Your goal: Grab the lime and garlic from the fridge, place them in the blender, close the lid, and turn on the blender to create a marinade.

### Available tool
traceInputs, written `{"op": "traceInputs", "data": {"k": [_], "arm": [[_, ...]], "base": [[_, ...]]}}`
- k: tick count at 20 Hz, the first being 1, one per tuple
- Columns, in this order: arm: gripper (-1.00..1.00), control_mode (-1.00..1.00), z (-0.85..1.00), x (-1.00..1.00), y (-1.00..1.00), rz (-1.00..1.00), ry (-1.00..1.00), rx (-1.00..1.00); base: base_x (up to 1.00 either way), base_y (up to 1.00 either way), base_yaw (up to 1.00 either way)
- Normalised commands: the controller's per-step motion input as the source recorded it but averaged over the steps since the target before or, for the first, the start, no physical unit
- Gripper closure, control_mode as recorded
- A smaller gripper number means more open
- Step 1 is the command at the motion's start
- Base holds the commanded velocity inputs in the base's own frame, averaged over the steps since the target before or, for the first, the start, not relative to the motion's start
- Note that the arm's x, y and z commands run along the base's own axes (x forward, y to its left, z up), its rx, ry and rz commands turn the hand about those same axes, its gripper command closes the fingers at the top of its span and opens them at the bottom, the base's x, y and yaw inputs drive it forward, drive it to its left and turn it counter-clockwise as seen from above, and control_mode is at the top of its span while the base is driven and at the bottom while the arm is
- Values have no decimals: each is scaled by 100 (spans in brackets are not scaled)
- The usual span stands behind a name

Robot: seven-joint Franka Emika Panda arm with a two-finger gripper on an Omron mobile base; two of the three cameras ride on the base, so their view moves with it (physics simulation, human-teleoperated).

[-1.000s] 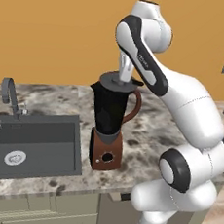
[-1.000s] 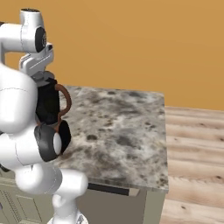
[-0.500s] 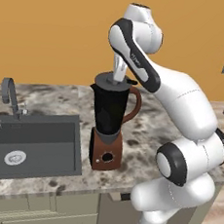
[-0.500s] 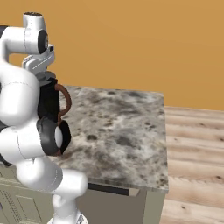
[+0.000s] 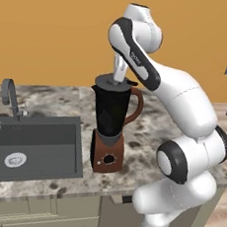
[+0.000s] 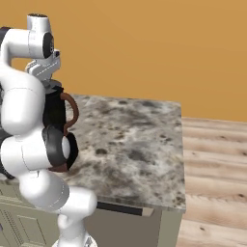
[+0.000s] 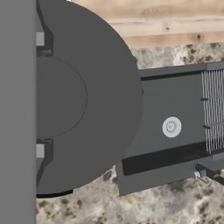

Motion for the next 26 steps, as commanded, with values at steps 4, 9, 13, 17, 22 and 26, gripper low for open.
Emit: {"op": "traceInputs", "data": {"k": [4, 9, 13, 17, 22, 26], "arm": [[100, -100, -31, 8, 0, 3, 0, 0], [100, -100, -31, -7, 0, 0, 0, 0], [100, -100, -19, -29, 0, 0, 0, 0], [100, -100, -8, -42, 0, 0, -5, 0], [100, -100, -4, -37, 0, 0, -8, 0], [100, -100, -7, -5, -1, 2, -1, 0]], "base": [[0, 0, 0], [0, 0, 0], [0, 0, 0], [0, 0, 0], [0, 0, 0], [0, 0, 0]]}}
